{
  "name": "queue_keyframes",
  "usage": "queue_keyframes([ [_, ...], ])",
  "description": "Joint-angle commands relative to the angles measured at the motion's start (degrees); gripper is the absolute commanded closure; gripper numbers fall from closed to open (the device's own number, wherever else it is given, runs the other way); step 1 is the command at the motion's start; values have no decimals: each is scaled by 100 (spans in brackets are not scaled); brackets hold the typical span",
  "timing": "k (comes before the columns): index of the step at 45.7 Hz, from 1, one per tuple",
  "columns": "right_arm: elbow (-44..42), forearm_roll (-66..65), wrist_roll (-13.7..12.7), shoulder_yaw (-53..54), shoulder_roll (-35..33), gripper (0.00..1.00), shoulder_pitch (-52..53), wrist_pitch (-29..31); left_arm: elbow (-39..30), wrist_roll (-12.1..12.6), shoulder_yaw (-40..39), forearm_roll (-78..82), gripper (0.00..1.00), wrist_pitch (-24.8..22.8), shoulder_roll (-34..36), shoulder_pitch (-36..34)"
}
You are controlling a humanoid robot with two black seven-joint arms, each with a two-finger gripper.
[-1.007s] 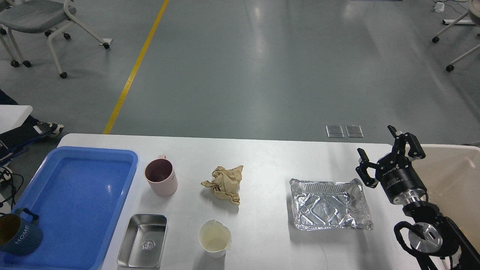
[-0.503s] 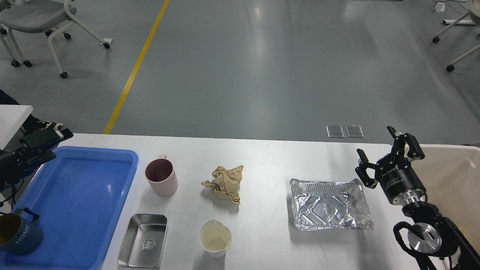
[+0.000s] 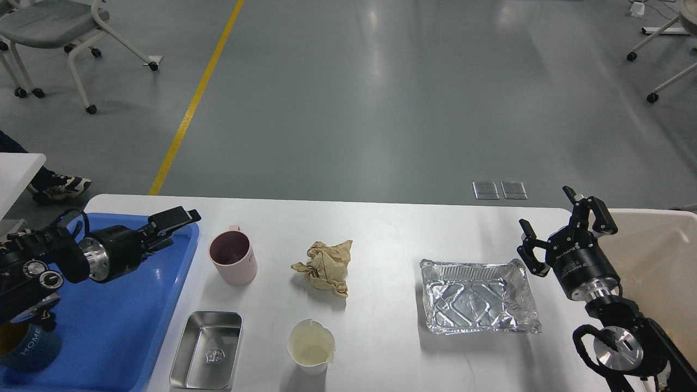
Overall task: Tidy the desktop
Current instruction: 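Reach the left gripper toward the pink mug, then grasp the pink mug with the left gripper and lift it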
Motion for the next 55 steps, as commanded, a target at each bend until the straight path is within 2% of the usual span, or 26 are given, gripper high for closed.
queue_keyframes([
  [1,0,0,0,9,-29,0,16,2,274,51,255,16,4,0,-316,-122],
  [18,0,0,0,9,-38,0,52,2,529,42,273,16,4,0,-484,-51],
  [29,0,0,0,9,-38,0,34,-7,862,42,300,24,4,0,-835,-43],
  [40,0,0,0,18,-38,0,16,2,1038,42,695,24,8,96,-1002,-104],
  [43,0,0,0,18,-38,0,16,2,1135,42,695,24,11,105,-1099,-104],
  [51,-9,0,0,9,-38,0,16,2,1188,-28,695,7,39,105,-1152,-104],
  [55,-9,0,0,18,-47,0,16,2,1188,-46,695,-11,45,105,-1152,-104],
])
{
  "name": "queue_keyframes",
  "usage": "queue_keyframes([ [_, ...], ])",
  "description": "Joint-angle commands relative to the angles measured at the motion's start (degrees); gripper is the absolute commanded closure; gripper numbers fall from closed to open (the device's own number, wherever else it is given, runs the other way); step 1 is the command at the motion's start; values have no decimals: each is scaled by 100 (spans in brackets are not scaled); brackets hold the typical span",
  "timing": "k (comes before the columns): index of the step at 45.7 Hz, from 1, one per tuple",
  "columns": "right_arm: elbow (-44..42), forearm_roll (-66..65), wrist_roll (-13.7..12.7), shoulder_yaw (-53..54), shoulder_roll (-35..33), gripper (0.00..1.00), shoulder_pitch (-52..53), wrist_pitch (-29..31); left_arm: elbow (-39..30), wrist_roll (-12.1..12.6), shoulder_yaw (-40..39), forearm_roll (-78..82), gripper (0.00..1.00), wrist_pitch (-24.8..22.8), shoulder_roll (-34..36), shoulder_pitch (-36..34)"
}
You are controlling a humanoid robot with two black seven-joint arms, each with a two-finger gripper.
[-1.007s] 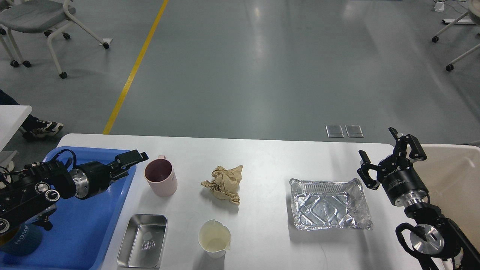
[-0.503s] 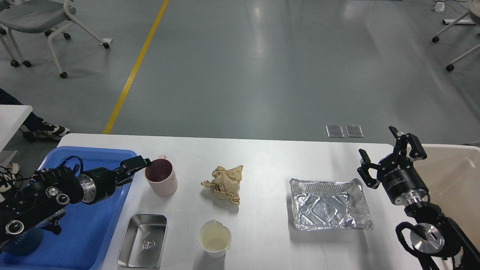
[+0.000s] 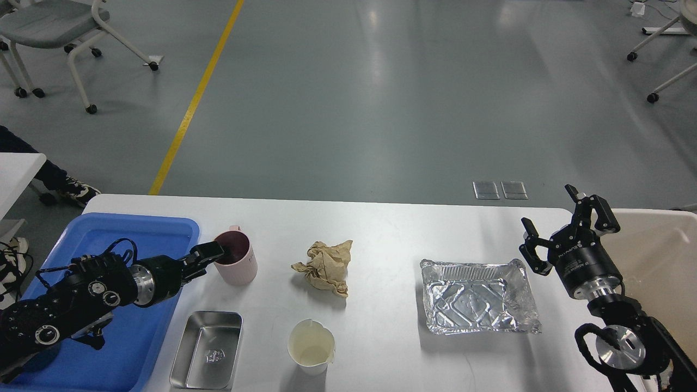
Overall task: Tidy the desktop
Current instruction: 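Grasp the pink mug with the left gripper and lift it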
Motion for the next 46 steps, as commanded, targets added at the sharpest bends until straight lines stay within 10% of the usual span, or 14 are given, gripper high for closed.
queue_keyframes([
  [1,-8,0,0,5,0,0,-2,0,5,-27,1,-30,46,1,-4,1],
  [11,-8,0,0,5,0,0,-2,0,23,-124,10,-83,65,-17,-4,36],
  [32,-8,0,0,5,18,0,-29,0,84,-168,106,-92,66,-61,-4,106],
  [46,-8,0,0,5,27,0,-29,-9,84,-300,133,-100,92,-43,58,106],
])
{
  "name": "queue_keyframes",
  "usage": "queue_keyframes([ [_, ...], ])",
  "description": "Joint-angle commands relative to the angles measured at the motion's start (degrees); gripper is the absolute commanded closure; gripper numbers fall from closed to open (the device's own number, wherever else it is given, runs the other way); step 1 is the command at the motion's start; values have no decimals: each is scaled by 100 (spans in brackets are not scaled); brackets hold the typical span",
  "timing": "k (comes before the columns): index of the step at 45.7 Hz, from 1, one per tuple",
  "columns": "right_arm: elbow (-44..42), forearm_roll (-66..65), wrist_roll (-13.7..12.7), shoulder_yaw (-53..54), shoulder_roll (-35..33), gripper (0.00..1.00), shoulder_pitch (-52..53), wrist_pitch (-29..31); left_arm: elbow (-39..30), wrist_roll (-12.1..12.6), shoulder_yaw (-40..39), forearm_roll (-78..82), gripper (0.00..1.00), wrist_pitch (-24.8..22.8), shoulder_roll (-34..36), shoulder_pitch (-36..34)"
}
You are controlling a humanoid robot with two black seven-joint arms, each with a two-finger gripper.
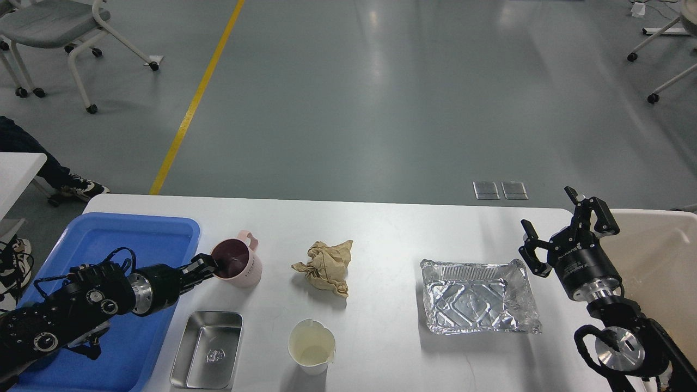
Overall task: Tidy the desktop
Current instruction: 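Grasp the pink mug with the left gripper and lift it, then carry the pink mug into the blue tray and release it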
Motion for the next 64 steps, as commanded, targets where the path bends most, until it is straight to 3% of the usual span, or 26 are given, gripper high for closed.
queue_keyframes([
  [1,0,0,0,-1,2,0,0,-1,-9,-61,0,0,93,4,49,0],
  [4,-9,0,0,-1,2,0,9,-1,-9,-122,0,0,98,4,84,0],
  [10,-52,0,0,8,10,0,35,-18,-9,-403,0,0,99,4,110,0],
  [19,-53,0,0,8,10,0,62,-27,-27,-412,-18,-9,100,4,180,-18],
  [25,-53,0,0,-1,19,0,70,-27,-386,-404,-52,-18,99,-5,549,-35],
  [49,-53,0,0,-27,46,0,62,-27,-2724,-447,-61,-176,99,311,3405,360],
  [54,-105,0,9,-123,54,0,70,-18,-3085,-614,-61,-202,99,390,4029,492],
  [64,-123,0,9,-132,46,0,114,-9,-3464,-641,61,-519,98,425,5120,747],
])
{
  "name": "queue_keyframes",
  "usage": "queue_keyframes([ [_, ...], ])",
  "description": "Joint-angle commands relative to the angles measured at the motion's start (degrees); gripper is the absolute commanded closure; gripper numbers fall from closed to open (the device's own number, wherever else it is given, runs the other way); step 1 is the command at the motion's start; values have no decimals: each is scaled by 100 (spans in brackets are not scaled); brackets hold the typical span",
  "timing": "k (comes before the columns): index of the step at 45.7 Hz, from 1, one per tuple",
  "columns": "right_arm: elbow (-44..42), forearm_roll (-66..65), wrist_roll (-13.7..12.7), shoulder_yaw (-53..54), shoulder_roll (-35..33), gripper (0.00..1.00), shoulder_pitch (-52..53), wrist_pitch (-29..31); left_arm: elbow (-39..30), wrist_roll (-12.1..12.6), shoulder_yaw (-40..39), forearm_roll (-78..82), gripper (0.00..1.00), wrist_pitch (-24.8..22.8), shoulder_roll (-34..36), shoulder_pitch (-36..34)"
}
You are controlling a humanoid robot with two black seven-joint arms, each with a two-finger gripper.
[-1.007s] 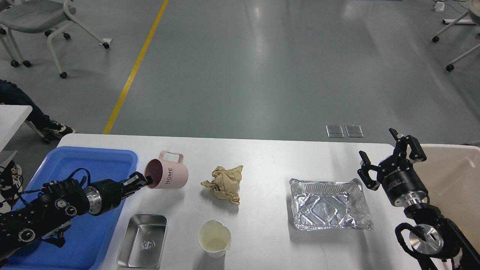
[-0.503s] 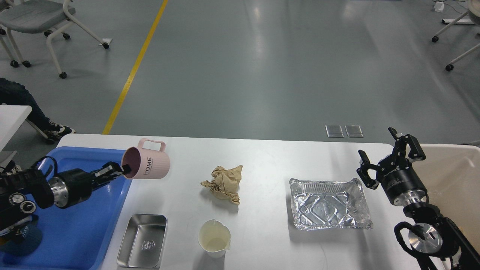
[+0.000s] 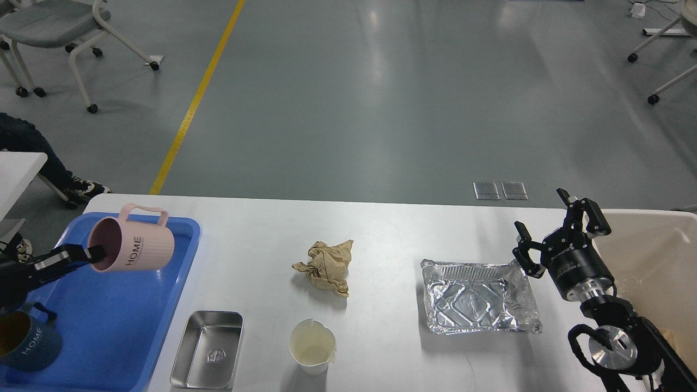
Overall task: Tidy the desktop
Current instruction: 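Carry the pink mug into the blue tray and release it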
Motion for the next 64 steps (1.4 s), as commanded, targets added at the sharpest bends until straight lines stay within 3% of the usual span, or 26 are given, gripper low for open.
queue_keyframes([
  [1,-4,0,1,-12,-8,0,79,4,-94,-6,121,-96,98,-3,514,188],
  [11,-189,0,18,-91,167,0,167,4,2,-111,842,-96,98,242,339,241],
  [31,-224,0,18,-91,202,0,185,4,213,-6,1835,-96,93,655,-21,320],
  [47,-303,0,27,-91,194,0,194,13,635,3,1879,-105,93,761,-303,373],
  [64,-303,0,27,-91,202,0,203,13,1128,196,1879,-123,92,744,-883,373],
])
